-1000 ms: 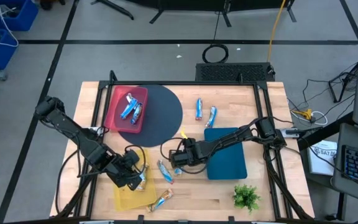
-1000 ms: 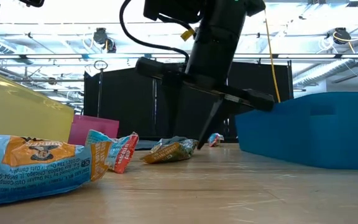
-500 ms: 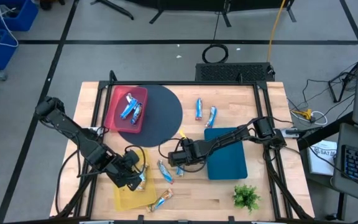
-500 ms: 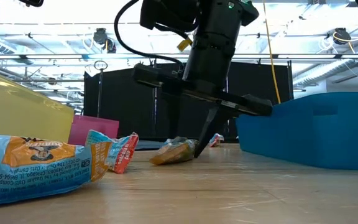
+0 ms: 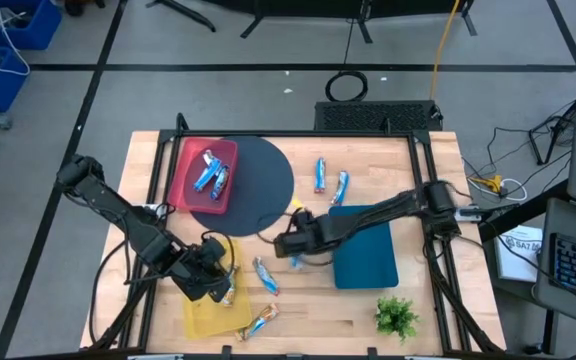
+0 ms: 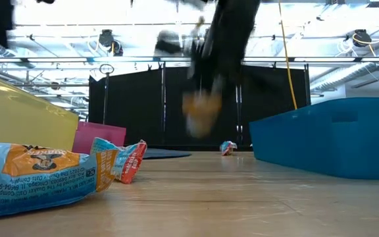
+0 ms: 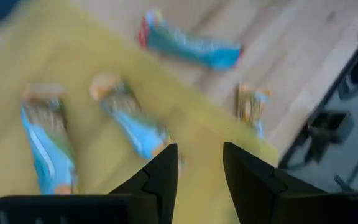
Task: Pick and place Granola Bars by type
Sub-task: Put the top yellow granola bar into the yellow bin
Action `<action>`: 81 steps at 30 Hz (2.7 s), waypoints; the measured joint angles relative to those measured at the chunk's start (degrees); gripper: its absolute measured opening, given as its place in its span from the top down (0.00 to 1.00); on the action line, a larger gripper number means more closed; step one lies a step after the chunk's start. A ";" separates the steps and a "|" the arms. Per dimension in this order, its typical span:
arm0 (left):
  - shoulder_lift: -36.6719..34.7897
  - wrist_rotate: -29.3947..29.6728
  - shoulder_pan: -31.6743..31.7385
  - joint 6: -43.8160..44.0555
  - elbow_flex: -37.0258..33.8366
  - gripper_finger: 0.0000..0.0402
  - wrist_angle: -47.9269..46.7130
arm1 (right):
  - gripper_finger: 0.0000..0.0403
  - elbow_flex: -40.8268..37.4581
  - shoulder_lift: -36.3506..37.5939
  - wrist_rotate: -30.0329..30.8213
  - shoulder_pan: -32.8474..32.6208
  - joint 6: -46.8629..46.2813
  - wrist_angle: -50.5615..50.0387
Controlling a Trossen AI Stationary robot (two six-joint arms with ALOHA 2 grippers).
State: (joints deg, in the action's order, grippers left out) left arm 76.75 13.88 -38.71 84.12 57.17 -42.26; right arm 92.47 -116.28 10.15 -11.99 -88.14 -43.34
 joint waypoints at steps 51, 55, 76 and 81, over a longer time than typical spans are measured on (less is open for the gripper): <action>8.44 -1.62 22.30 -34.47 0.02 0.92 76.35 | 0.99 0.30 27.84 22.85 -8.27 44.78 24.52; 8.44 -1.20 22.29 -33.45 0.02 0.91 76.02 | 0.90 0.30 27.84 22.82 -8.55 47.98 24.86; 7.17 -3.63 2.44 -1.86 -0.18 0.95 24.70 | 0.51 -3.35 48.45 29.04 -22.27 55.05 8.81; 7.07 -5.53 -4.35 6.69 0.04 0.95 13.61 | 0.52 -12.27 48.57 27.89 -23.68 49.61 12.69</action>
State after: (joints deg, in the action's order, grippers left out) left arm 83.82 8.35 -43.06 90.81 57.21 -28.65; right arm 80.20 -67.71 38.03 -35.67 -38.52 -30.65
